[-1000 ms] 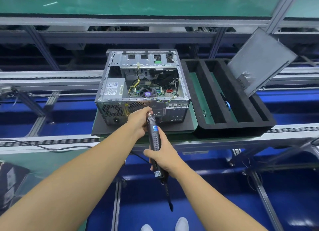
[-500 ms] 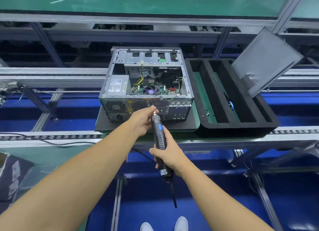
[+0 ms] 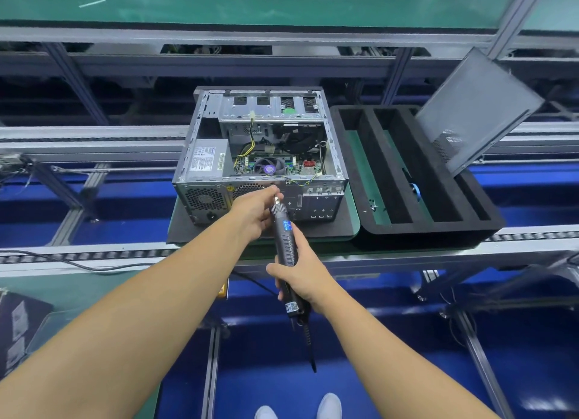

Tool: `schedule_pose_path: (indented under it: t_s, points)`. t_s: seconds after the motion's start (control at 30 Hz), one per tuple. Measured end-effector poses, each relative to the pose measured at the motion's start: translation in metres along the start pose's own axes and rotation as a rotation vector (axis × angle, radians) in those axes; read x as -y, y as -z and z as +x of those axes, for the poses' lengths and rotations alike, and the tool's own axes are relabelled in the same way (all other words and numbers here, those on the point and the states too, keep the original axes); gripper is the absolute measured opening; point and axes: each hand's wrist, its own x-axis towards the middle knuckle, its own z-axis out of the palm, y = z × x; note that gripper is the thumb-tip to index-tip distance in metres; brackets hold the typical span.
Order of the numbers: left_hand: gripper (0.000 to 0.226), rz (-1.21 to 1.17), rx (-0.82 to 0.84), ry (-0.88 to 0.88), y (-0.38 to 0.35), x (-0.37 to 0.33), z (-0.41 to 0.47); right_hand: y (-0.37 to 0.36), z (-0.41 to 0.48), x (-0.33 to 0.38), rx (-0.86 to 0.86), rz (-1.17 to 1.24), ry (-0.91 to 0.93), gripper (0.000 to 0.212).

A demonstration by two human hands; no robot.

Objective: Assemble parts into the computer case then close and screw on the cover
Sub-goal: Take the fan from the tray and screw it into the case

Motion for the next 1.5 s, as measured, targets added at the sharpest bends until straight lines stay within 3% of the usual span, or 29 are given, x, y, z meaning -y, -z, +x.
schedule_pose_path:
  t_s: [0.3, 0.57, 0.67, 0.73, 0.77, 0.83, 0.87, 0.93, 1.03, 1.2, 1.5]
  points:
    - [0.016, -0.024, -0.037, -0.013, 0.001, 0.003, 0.009, -0.005, -0.001, 0.005, -0.002, 0.013, -0.006, 0.095]
    - [0.018, 0.021, -0.012, -0.06, 0.005, -0.001, 0.007, -0.015, -0.002, 0.008, -0.004, 0.188, -0.028, 0.088]
    - [0.029, 0.367, -0.15, -0.265, 0.014, -0.009, 0.0, -0.017, -0.001, 0.01, -0.005, 0.231, -0.047, 0.089]
    - [0.04, 0.716, -0.354, -0.554, 0.025, -0.018, -0.003, -0.017, -0.002, 0.01, -0.005, 0.252, -0.059, 0.089]
    - [0.035, 0.862, -0.4, -0.702, 0.028, -0.025, -0.004, -0.017, -0.002, 0.011, -0.003, 0.261, -0.064, 0.089]
    - [0.016, 1.167, -0.332, -0.915, 0.032, -0.045, -0.002, -0.017, -0.003, 0.013, 0.008, 0.281, -0.077, 0.088]
    - [0.028, 1.343, -0.239, -0.946, 0.033, -0.055, 0.001, -0.018, -0.003, 0.014, 0.013, 0.292, -0.082, 0.087]
    - [0.054, 1.542, -0.011, -0.834, 0.032, -0.075, 0.008, -0.018, -0.003, 0.016, 0.021, 0.306, -0.094, 0.087]
    - [0.06, 1.579, 0.274, -0.618, 0.029, -0.084, 0.012, -0.018, -0.004, 0.019, 0.029, 0.324, -0.111, 0.086]
    - [0.053, 1.486, 0.22, -0.716, 0.033, -0.076, 0.022, -0.019, -0.005, 0.02, 0.034, 0.34, -0.115, 0.084]
    - [0.053, 1.407, 0.198, -0.71, 0.034, -0.069, 0.032, -0.019, -0.003, 0.019, 0.026, 0.338, -0.109, 0.082]
